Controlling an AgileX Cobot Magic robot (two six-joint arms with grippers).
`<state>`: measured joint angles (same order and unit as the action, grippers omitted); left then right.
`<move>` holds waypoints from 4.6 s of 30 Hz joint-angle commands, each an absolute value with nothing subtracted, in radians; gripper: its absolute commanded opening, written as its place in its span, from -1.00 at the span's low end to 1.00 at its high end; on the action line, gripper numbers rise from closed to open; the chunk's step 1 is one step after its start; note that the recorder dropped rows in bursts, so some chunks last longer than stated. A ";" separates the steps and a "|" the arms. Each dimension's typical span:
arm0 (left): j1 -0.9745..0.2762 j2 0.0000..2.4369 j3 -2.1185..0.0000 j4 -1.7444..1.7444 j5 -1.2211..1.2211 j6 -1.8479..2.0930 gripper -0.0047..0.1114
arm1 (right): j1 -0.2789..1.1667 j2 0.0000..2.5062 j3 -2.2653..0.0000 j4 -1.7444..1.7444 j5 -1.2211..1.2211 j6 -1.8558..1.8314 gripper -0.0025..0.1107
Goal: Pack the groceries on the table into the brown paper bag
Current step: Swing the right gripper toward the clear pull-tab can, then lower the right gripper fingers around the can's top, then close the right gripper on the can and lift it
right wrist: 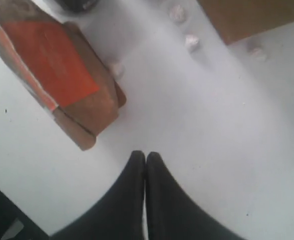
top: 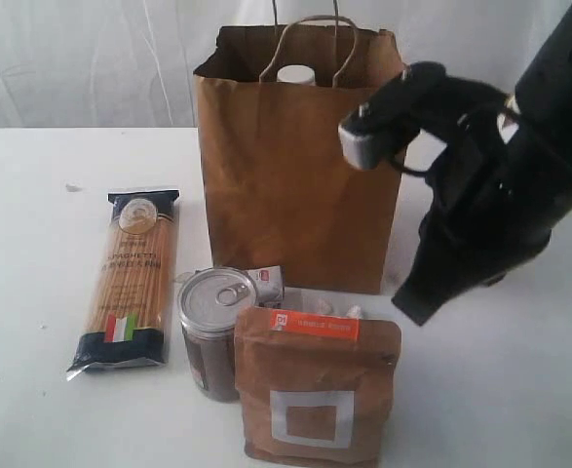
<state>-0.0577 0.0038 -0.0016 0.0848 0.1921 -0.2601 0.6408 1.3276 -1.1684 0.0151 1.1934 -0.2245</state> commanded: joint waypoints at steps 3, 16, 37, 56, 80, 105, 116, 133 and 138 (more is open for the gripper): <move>-0.064 0.000 0.000 0.086 0.187 -0.261 -0.92 | 0.760 1.318 -1.042 -0.194 1.115 -0.026 -0.96; -0.064 0.000 0.000 0.086 0.187 -0.261 -0.92 | 0.885 1.315 -1.115 -0.379 1.168 0.128 -0.96; -0.064 0.000 0.000 0.086 0.187 -0.261 -0.92 | 1.039 1.634 -1.469 -0.353 1.044 0.032 -0.96; -0.064 0.000 0.000 0.086 0.187 -0.261 -0.92 | 0.851 1.767 -1.551 0.104 0.908 -0.161 0.25; -0.064 0.000 0.000 0.086 0.187 -0.261 -0.92 | 0.849 1.907 -1.546 0.047 0.921 -0.161 0.85; -0.064 0.000 0.000 0.086 0.187 -0.261 -0.92 | 0.849 1.951 -1.546 0.066 1.019 -0.180 0.42; -0.064 0.000 0.000 0.086 0.187 -0.261 -0.92 | 0.849 1.951 -1.546 0.090 0.934 -0.180 0.38; -0.064 0.000 0.000 0.086 0.187 -0.261 -0.92 | 0.849 1.951 -1.546 0.084 1.002 -0.155 -0.70; -0.064 0.000 0.000 0.086 0.187 -0.261 -0.92 | 0.849 1.951 -1.548 0.084 1.005 -0.127 -0.96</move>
